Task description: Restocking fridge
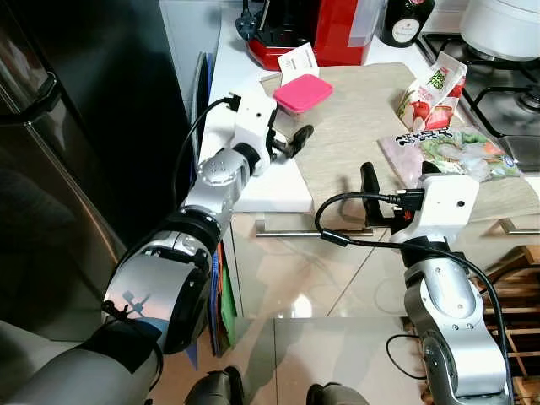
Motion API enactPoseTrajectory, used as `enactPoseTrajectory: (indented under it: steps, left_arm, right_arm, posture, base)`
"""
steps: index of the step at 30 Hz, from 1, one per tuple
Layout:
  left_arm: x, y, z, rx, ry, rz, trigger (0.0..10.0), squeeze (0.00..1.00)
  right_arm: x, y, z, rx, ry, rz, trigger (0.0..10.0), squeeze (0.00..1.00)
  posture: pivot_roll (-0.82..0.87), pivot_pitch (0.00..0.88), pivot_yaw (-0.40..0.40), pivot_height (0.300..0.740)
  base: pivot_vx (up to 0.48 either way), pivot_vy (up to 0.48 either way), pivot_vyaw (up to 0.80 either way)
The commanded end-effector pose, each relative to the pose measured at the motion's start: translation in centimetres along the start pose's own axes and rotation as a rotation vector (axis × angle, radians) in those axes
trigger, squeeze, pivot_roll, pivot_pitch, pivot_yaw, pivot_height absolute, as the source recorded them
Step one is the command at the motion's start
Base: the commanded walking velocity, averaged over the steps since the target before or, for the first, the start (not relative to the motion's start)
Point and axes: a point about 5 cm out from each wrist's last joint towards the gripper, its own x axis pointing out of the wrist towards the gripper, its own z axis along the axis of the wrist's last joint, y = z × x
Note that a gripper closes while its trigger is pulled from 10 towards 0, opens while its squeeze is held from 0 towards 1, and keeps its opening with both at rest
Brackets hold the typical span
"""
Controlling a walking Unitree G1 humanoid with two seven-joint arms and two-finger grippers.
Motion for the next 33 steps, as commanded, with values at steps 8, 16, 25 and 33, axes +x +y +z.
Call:
enactPoseTrajectory:
  steps: [8, 16, 25, 33]
  left_arm:
    - [0.4, 0.0, 0.4, -0.006, 0.012, 0.014, 10.0, 0.00]
    - [0.6, -0.5, 0.3, -0.008, 0.029, 0.008, 10.0, 0.00]
    - [0.9, -0.7, 0.5, -0.023, 0.039, 0.028, 6.1, 0.00]
    - [1.1, -0.8, 0.7, -0.060, 0.038, 0.056, 0.0, 0.00]
  right_arm:
    - [-0.7, -0.2, -0.1, -0.020, 0.015, -0.013, 10.0, 0.00]
    - [-1.0, -0.3, 0.1, -0.028, 0.017, -0.012, 10.0, 0.00]
    - [-2.0, -1.0, 0.4, -0.054, 0.034, -0.028, 10.0, 0.00]
    - [-2.7, -1.4, 0.5, -0.075, 0.056, -0.027, 10.0, 0.00]
  posture:
    - [-0.24, 0.144, 0.045, 0.740]
    - [-0.28, 0.157, 0.045, 0.740]
    - [-0.34, 0.179, 0.032, 0.740]
    - [-0.37, 0.186, 0.026, 0.740]
  base:
    - [0.000, 0.000, 0.00]
    - [0.000, 0.000, 0.00]
    - [0.000, 0.000, 0.00]
    - [0.000, 0.000, 0.00]
